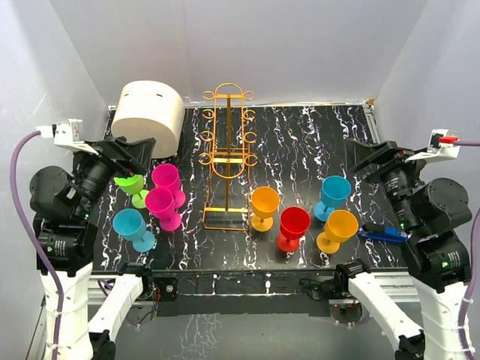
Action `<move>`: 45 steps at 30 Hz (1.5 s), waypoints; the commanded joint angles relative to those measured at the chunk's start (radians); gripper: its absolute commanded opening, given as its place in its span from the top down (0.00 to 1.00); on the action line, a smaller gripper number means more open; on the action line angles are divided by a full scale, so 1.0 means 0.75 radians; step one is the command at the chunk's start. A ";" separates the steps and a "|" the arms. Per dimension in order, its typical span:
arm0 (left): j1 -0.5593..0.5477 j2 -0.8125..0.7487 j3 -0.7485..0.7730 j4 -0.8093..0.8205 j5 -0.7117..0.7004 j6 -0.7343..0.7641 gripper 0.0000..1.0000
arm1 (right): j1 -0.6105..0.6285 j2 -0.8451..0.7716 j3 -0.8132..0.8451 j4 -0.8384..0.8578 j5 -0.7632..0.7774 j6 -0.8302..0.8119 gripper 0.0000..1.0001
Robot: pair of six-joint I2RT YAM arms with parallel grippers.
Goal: Place the wine glass upside down on the wine glass rack
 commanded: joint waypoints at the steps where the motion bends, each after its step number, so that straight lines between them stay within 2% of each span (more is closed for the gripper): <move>1: 0.028 0.017 -0.037 -0.041 0.122 -0.086 0.04 | -0.062 -0.053 -0.054 -0.152 -0.172 0.136 0.14; 6: 0.043 0.012 -0.084 -0.054 0.165 -0.135 0.02 | -0.101 -0.082 -0.122 -0.250 -0.307 0.206 0.08; 12: 0.053 -0.007 -0.170 -0.034 0.210 -0.145 0.02 | -0.122 -0.058 -0.181 -0.335 -0.398 0.215 0.08; 15: 0.055 -0.023 -0.227 -0.010 0.227 -0.157 0.01 | -0.127 -0.015 -0.194 -0.385 -0.396 0.195 0.11; 22: 0.052 -0.062 -0.296 0.003 0.301 -0.197 0.01 | -0.129 0.141 -0.197 -0.488 -0.174 0.120 0.19; 27: 0.053 -0.088 -0.334 0.076 0.350 -0.268 0.01 | -0.131 0.306 -0.225 -0.516 -0.047 0.074 0.32; 30: 0.053 -0.092 -0.289 0.033 0.356 -0.250 0.01 | -0.131 0.368 -0.290 -0.469 0.038 0.036 0.33; 35: 0.053 -0.037 -0.110 -0.151 0.274 -0.132 0.01 | -0.133 0.489 -0.348 -0.407 0.051 0.003 0.32; 45: 0.036 -0.027 -0.024 -0.191 0.209 -0.049 0.01 | -0.132 0.681 -0.294 -0.371 -0.001 0.023 0.50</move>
